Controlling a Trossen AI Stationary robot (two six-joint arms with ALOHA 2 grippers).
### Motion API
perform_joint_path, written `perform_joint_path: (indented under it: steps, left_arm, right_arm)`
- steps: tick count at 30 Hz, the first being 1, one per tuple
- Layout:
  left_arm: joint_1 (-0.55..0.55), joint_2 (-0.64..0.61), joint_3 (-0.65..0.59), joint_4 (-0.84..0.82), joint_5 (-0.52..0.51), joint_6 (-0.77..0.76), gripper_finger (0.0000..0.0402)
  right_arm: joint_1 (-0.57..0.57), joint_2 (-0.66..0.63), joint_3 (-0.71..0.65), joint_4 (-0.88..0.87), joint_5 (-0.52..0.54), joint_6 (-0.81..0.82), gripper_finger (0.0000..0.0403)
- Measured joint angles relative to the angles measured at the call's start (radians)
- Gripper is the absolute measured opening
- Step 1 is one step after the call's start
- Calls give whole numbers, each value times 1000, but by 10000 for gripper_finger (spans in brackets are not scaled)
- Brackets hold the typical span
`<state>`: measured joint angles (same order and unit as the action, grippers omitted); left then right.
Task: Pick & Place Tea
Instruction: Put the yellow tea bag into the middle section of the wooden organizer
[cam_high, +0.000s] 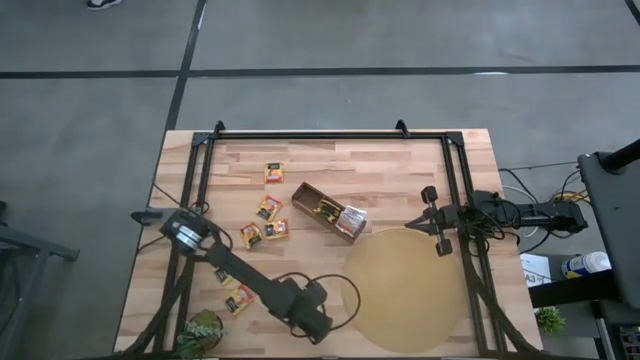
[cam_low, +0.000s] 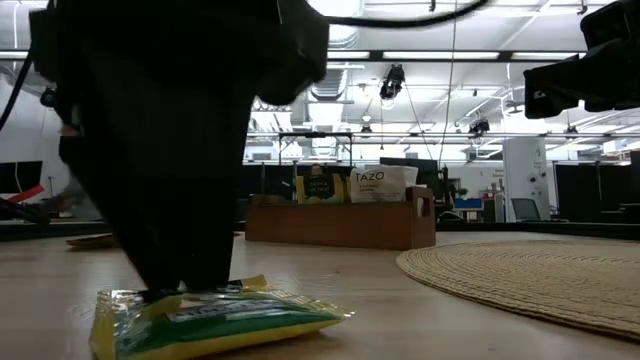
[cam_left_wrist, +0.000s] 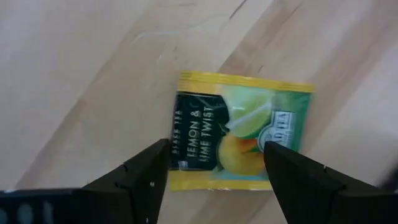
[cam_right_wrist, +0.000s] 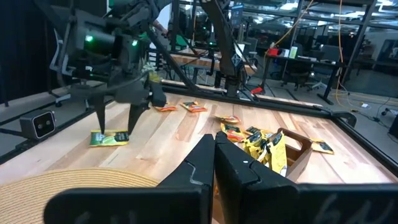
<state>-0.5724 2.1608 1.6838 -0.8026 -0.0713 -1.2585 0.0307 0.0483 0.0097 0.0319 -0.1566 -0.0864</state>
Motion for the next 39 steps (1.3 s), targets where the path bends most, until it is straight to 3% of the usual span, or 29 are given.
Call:
perform_joint_path:
  steps: [7,22,25,32,39]
  left_arm:
    - [0,38,62,-104,8,13,257]
    - [1,46,49,-114,-5,95,246]
    - [1,44,34,-113,-7,117,205]
    - [3,43,8,-124,-32,155,21]
    - [15,26,4,-134,-21,239,3]
  right_arm:
    - [0,0,0,0,0,0,8]
    - [0,0,0,0,0,0,9]
    - [0,0,0,0,0,0,8]
    - [0,0,0,0,0,0,8]
    - [0,0,0,0,0,0,8]
